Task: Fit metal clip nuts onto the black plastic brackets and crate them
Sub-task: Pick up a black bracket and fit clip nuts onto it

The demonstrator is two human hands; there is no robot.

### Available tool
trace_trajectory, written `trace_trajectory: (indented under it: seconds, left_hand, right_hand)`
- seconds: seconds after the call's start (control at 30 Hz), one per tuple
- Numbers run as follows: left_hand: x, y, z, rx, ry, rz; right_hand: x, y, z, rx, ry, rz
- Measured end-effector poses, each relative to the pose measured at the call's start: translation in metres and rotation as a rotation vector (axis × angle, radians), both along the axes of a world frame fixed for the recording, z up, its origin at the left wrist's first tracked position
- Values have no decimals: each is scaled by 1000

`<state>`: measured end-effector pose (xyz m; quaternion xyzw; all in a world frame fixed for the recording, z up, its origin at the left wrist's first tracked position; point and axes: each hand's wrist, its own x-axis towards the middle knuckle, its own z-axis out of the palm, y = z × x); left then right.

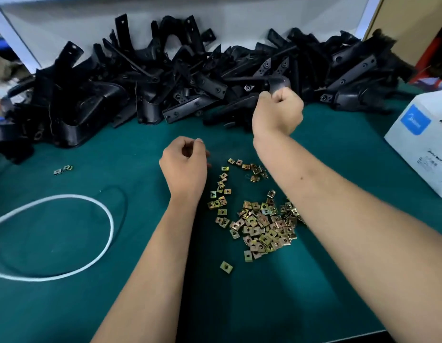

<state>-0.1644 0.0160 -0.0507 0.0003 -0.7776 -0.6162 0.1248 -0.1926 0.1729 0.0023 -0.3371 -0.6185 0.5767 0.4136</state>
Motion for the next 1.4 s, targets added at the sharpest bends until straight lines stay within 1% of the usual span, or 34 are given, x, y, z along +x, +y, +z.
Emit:
trace_trajectory:
  seconds: [0.07, 0.1, 0.17, 0.23, 0.27, 0.33, 0.37, 0.43, 0.5, 0.57, 0.6, 0.67, 0.73, 0.8, 0.87, 0.9, 1.0, 1.13, 1.2, 1.3, 1.4]
  left_hand:
    - [-1, 0, 0, 97, -29, -32]
    - [-2, 0, 2, 172, -61, -69]
    - [-1, 2, 7, 346, -141, -170]
    - [2, 2, 14, 533, -238, -282]
    - [4, 1, 16, 628, -290, -347]
    - [4, -3, 22, 802, -358, -470]
    - [3, -6, 24, 888, -362, -487]
    - [-1, -13, 29, 1065, -322, -432]
    - [-5, -20, 33, 1178, -270, -294]
    - [-8, -30, 31, 1174, -251, -199]
    - [-10, -36, 28, 1143, -252, -177]
    - [-13, -44, 24, 1060, -285, -165]
    - [-13, -48, 20, 982, -311, -217]
    - [-12, -47, 15, 861, -289, -297]
    - [-9, -43, 13, 721, -268, -368]
    - [-9, -40, 13, 687, -273, -402]
    - [-8, -37, 12, 679, -321, -471]
    - [-4, -38, 10, 507, -341, -506]
    - [0, -36, 12, 478, -339, -490]
    - [4, -32, 14, 510, -341, -461]
    - [6, -33, 12, 489, -352, -487]
  right_hand:
    - [18, -17, 5, -45, 142, -21]
    - [28, -25, 5, -37, 195, -14]
    - [50, -40, 4, 26, 287, 67]
    - [68, -52, 2, 134, 351, 209]
    - [76, -57, 1, 170, 378, 314]
    - [88, -62, -1, 150, 411, 580]
    - [93, -61, -2, 120, 397, 712]
    - [101, -51, -7, 109, 285, 954]
    - [106, -35, -11, 220, 99, 1139]
    - [108, -19, -14, 397, -68, 1218]
    - [108, -13, -16, 476, -111, 1200]
    - [108, -2, -21, 670, -153, 1092]
    - [108, 6, -27, 883, -250, 1022]
    - [107, 10, -32, 1011, -387, 1019]
    - [107, 9, -35, 1041, -457, 1018]
    - [107, 7, -35, 1043, -461, 1023]
    - [109, 1, -34, 1040, -433, 1051]
    - [112, -6, -35, 1024, -442, 1074]
    - [112, -9, -35, 1023, -440, 1100]
    - [112, -8, -35, 1020, -413, 1079]
    - [112, -5, -35, 900, -308, 981]
